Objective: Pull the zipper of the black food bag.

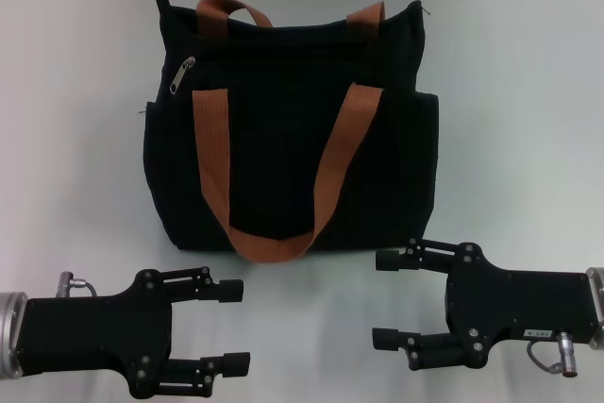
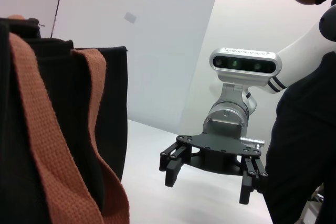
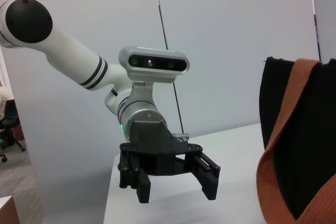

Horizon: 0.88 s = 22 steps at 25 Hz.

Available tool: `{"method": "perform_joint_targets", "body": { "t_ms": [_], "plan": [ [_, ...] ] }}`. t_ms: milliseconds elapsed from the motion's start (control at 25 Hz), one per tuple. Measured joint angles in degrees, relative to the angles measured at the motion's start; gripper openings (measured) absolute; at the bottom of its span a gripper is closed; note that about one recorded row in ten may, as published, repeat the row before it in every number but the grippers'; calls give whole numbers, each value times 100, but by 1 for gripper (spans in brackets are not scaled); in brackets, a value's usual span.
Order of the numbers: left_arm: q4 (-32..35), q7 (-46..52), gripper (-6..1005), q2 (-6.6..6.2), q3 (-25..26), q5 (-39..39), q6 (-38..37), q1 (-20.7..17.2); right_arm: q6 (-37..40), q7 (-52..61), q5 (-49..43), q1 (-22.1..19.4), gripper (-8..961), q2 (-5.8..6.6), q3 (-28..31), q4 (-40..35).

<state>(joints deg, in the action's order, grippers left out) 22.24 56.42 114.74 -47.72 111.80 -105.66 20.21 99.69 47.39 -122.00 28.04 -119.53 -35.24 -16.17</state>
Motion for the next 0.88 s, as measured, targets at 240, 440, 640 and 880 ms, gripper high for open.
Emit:
{"method": "perform_joint_targets", "body": {
  "t_ms": [240, 440, 640, 880],
  "plan": [
    [0, 0, 761, -4, 0, -13, -5, 0, -2, 1, 0, 0, 823, 0, 0, 0],
    [-1, 0, 755, -5, 39, -33, -11, 0, 0, 13, 0, 0, 822, 0, 0, 0],
    [1, -86, 748, 52, 877, -56, -351, 13, -5, 12, 26, -32, 822, 0, 20, 0],
    [-38, -230, 740, 87, 2024, -188, -846, 54, -5, 12, 43, -62, 821, 5, 65, 0]
  ]
}}
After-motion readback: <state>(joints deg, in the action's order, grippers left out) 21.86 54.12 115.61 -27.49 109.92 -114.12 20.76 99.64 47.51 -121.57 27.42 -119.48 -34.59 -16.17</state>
